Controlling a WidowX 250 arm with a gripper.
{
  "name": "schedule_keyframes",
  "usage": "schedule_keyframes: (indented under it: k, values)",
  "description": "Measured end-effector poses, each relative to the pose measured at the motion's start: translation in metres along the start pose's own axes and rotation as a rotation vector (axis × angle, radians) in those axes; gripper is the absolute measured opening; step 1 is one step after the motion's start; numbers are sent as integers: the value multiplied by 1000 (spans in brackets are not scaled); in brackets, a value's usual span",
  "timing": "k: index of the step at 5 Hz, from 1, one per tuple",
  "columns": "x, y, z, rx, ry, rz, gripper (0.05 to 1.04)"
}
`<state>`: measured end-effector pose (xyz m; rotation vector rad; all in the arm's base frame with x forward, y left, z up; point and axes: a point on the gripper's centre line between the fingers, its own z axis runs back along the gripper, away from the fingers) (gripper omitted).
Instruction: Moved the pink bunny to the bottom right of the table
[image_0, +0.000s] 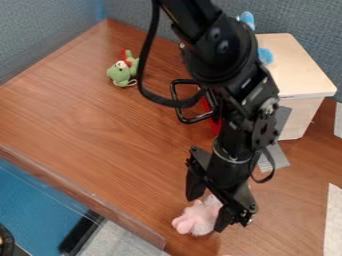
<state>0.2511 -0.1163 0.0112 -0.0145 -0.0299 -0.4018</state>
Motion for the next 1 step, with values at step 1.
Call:
schedule_keyframes:
  k: [1]
  values:
    - [-2,2,29,-12,-31,23,1003]
